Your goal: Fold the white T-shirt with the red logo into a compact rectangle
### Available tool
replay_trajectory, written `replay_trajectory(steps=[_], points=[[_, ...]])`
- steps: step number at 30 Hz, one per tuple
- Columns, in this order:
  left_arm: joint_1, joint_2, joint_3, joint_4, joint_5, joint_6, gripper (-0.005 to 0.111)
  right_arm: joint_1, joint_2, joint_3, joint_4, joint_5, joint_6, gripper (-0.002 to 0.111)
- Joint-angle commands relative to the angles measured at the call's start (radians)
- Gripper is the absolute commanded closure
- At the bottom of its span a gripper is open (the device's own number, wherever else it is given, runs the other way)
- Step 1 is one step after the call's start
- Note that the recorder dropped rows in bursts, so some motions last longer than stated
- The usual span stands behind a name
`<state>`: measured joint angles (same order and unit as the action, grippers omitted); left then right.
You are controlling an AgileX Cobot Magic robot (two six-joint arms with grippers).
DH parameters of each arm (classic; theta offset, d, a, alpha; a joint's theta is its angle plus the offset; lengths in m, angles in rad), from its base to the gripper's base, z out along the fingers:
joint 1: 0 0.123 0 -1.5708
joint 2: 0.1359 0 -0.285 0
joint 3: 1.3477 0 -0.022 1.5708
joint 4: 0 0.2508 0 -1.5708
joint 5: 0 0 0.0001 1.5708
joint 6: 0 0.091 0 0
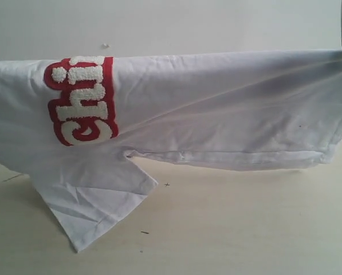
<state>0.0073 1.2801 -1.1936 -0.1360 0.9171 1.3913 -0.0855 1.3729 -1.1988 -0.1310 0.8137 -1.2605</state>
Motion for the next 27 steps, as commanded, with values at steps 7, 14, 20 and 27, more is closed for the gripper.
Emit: replay_trajectory(steps=[7,14,20,27], points=[[0.014,-0.166,-0.008,-0.041,0.199,-0.047,0.107,-0.008,-0.155,-0.007,0.102,0.126,-0.039,0.108],[0.014,-0.312,-0.008,-0.205,0.304,-0.046,0.107,-0.008,-0.304,-0.007,0.252,0.210,-0.048,0.108],[-0.043,-0.400,-0.017,-0.208,0.304,-0.111,0.107,-0.008,-0.390,-0.005,0.315,0.253,-0.036,0.108],[-0.119,-0.403,-0.119,-0.110,0.304,-0.257,0.107,-0.008,-0.407,-0.005,0.313,0.280,-0.016,0.108]])
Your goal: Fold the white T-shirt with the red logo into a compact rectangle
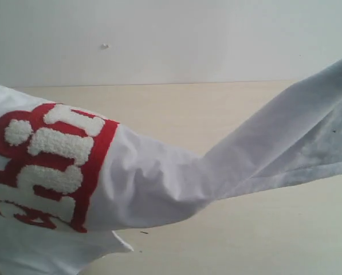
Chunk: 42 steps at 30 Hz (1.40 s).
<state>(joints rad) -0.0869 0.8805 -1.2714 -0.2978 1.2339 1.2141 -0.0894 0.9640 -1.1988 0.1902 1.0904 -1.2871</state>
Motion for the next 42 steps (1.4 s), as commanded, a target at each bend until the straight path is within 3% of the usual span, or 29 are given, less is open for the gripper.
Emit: replay_trajectory(steps=[1,6,9,14,20,28,34,36,37,39,42], points=[[-0.024,0.006,-0.042,0.054,-0.013,-0.089,0.107,-0.004,0.014,-0.005,-0.023,0.004,0.010,0.108],[-0.015,0.154,0.030,0.117,-0.013,-0.029,0.107,-0.004,0.171,-0.005,-0.145,-0.050,0.034,0.108],[0.041,0.330,0.038,0.122,-0.057,0.041,0.107,-0.004,0.352,-0.005,-0.190,-0.153,0.040,0.108],[0.071,0.505,0.038,0.135,-0.272,0.064,0.107,-0.004,0.565,-0.005,-0.229,-0.371,0.070,0.108],[0.077,0.865,0.038,0.124,-0.621,0.084,0.107,-0.004,0.882,-0.007,-0.247,-0.691,0.172,0.108],[0.077,1.032,0.038,0.098,-0.946,-0.039,0.107,-0.004,1.003,-0.007,-0.289,-0.922,0.252,0.106],[0.077,1.085,0.038,0.096,-1.155,-0.217,0.107,-0.006,1.036,-0.007,-0.289,-0.950,0.252,0.088],[0.077,1.113,0.038,0.096,-1.170,-0.247,0.107,-0.006,1.041,-0.007,-0.289,-0.956,0.265,0.070],[0.077,1.128,0.038,0.096,-1.172,-0.250,0.107,-0.006,1.043,-0.007,-0.289,-0.956,0.269,0.055],[0.077,1.149,0.038,0.096,-1.180,-0.252,0.107,-0.006,1.043,-0.007,-0.289,-0.967,0.267,0.042],[0.077,1.166,0.038,0.090,-1.214,-0.276,0.107,-0.004,1.039,-0.007,-0.285,-0.971,0.267,0.043]])
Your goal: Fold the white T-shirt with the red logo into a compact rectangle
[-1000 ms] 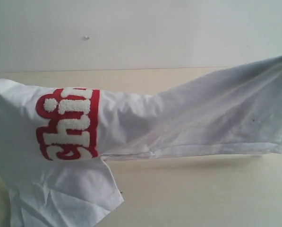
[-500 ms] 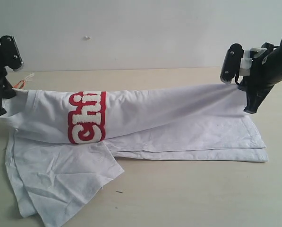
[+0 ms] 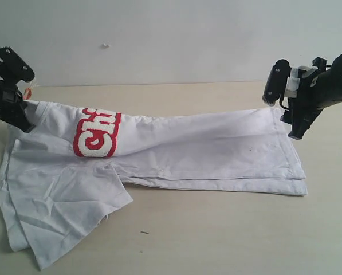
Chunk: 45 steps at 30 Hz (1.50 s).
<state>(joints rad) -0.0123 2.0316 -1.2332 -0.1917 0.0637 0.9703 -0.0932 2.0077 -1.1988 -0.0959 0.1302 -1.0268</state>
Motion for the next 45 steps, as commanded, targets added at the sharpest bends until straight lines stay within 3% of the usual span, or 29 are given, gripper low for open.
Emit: replay_trajectory(steps=[1,4,5,6,7,9,10,13,16,26,30,37,45], points=[[0.003,0.021,0.000,-0.016,-0.064,-0.064,0.107,0.004,-0.004,-0.007,0.035,-0.005,0.007,0.050],[0.003,0.021,0.000,-0.016,-0.064,-0.074,0.107,0.006,-0.004,-0.007,0.040,-0.002,0.007,0.081],[0.003,0.021,0.000,-0.016,-0.064,-0.073,0.106,0.006,-0.004,-0.007,0.040,-0.002,0.007,0.086],[0.003,0.021,0.000,-0.016,-0.069,-0.073,0.097,0.006,-0.004,-0.007,0.040,-0.002,0.007,0.093],[0.003,0.021,0.000,-0.016,-0.064,-0.073,0.090,0.006,-0.004,-0.007,0.040,-0.002,0.007,0.096],[0.003,0.021,0.000,-0.016,-0.072,-0.074,0.061,0.006,-0.004,-0.007,0.040,-0.002,0.007,0.098],[0.003,0.021,0.000,-0.018,-0.124,-0.078,0.040,0.006,-0.004,-0.007,0.040,0.009,0.007,0.098],[0.008,0.021,0.000,-0.037,-0.245,-0.080,0.016,0.006,-0.004,-0.007,0.040,0.036,0.007,0.098],[0.007,0.015,0.000,-0.037,-0.301,-0.071,0.003,0.006,-0.004,-0.007,0.040,0.054,0.007,0.098],[0.070,0.002,-0.006,-0.042,-0.385,-0.017,0.001,0.006,-0.004,-0.007,0.040,0.063,0.007,0.098],[0.097,0.002,-0.008,-0.138,-0.385,-0.061,0.001,0.006,-0.006,-0.007,0.045,0.066,0.007,0.098],[0.090,0.004,-0.008,-0.062,-0.282,-0.090,0.001,0.064,-0.006,-0.007,0.190,0.115,-0.076,0.105],[0.090,0.006,-0.008,-0.055,-0.198,-0.090,0.001,0.167,0.004,-0.007,0.201,0.125,-0.134,0.108]])
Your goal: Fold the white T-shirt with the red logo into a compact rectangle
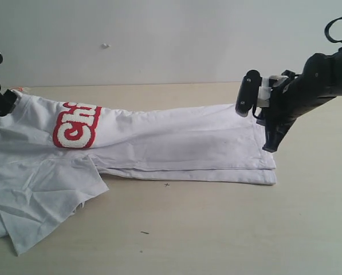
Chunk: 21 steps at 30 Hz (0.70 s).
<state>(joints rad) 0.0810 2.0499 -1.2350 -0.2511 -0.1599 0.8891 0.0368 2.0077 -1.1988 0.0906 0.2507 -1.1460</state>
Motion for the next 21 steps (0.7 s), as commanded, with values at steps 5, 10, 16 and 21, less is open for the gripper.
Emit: replay_trajectory(steps=[5,10,16,21], points=[[-0.004,-0.013,-0.006,0.005,0.026,-0.009,0.001,0.072,0.064,-0.007,0.015,0.033,-0.015,0.108],[-0.004,-0.013,-0.006,0.005,0.000,-0.009,0.001,0.080,0.109,-0.007,0.008,0.035,-0.022,0.108],[0.005,-0.013,-0.006,0.005,-0.056,-0.009,0.001,0.078,0.111,-0.007,-0.028,0.046,-0.022,0.108],[0.023,-0.013,-0.006,0.005,-0.119,0.003,0.001,0.078,0.132,-0.007,-0.078,0.081,-0.015,0.108]])
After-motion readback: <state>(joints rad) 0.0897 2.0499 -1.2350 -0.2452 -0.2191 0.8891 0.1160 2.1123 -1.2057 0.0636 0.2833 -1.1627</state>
